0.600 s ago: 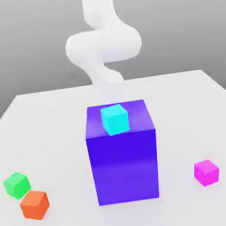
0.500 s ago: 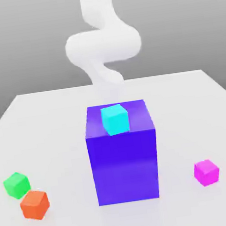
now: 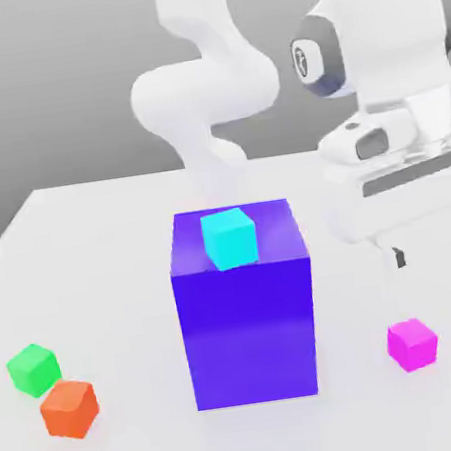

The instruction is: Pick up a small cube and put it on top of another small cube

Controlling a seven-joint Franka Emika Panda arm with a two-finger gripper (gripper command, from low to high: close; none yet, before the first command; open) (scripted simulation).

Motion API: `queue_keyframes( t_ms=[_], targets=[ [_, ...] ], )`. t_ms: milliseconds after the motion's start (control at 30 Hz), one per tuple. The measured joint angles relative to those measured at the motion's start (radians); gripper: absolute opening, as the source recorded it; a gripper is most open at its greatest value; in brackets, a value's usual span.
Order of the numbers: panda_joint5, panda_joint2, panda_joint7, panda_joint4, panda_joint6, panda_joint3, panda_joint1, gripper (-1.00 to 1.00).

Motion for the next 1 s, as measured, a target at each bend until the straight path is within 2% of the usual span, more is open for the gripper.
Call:
queue_keyframes(
  t_ms=[100,200,333,367,633,800,867,1000],
  targets=[
    [-0.111,0.106,0.118,-0.047,0.064,0.004,0.050,0.00],
    [-0.230,0.211,0.226,-0.069,0.133,-0.054,0.117,0.00],
    [-0.308,0.355,0.288,-0.045,0.246,-0.127,0.178,0.00],
    [-0.317,0.390,0.297,-0.039,0.273,-0.142,0.191,-1.00],
    [-0.316,0.374,0.296,-0.042,0.261,-0.137,0.187,-1.00],
    [-0.222,0.207,0.226,-0.076,0.130,-0.080,0.150,-1.00],
    [-0.191,0.179,0.200,-0.063,0.124,-0.071,0.136,-1.00],
    [-0.157,0.145,0.119,-0.036,0.120,-0.117,0.047,-1.00]
  ],
)
